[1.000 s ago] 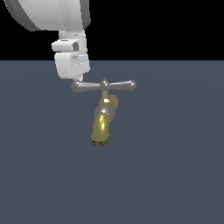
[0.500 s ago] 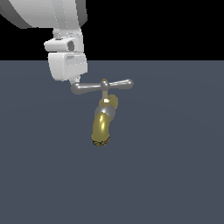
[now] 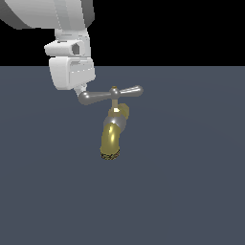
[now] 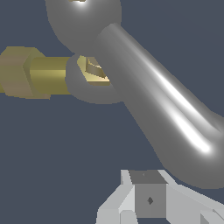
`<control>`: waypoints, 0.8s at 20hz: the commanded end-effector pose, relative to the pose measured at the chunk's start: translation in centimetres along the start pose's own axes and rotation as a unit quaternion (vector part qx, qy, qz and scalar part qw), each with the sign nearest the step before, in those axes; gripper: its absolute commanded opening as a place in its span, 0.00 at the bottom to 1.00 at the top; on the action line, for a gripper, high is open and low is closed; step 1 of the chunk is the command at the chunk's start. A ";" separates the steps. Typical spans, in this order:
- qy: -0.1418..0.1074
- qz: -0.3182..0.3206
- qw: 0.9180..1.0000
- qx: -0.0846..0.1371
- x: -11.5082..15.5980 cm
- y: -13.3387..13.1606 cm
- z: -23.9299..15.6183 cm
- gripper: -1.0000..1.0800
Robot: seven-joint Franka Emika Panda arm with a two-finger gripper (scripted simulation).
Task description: Turn on the faucet by rotating a designated handle.
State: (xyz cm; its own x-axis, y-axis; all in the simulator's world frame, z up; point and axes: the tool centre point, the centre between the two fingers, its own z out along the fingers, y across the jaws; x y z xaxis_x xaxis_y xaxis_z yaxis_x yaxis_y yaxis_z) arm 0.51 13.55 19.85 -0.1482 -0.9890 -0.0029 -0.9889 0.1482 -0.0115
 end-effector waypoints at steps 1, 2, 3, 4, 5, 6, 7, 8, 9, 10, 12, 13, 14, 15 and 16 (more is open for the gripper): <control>0.002 0.003 1.000 -0.003 1.0 0.7 0.0 0.00; 0.002 0.003 1.000 -0.003 1.2 1.0 0.0 0.00; 0.002 0.003 1.000 -0.003 1.4 1.3 0.0 0.00; 0.002 0.003 1.000 -0.003 1.5 1.6 0.0 0.00; 0.002 0.003 1.000 -0.003 1.7 1.8 0.0 0.00; 0.002 0.002 1.000 -0.003 1.9 2.1 0.0 0.00; 0.002 0.002 1.000 -0.004 2.1 2.4 0.0 0.00; 0.002 0.002 1.000 -0.004 2.2 2.7 0.0 0.00; 0.002 0.002 1.000 -0.004 2.4 2.9 0.0 0.00; 0.002 0.002 1.000 -0.004 2.6 3.2 0.0 0.00; 0.002 0.001 1.000 -0.004 3.0 3.8 0.0 0.00; 0.002 0.001 1.000 -0.004 3.1 4.1 0.0 0.00; 0.002 0.001 1.000 -0.005 3.3 4.4 0.0 0.00; 0.002 0.001 1.000 -0.005 3.5 4.6 0.0 0.00; 0.002 0.000 1.000 -0.005 3.7 4.9 0.0 0.00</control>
State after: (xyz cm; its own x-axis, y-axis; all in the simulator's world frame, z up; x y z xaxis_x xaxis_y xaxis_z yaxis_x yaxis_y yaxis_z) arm -4.40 11.89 19.88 -0.1328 -0.9911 -0.0038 -0.9911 0.1328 -0.0064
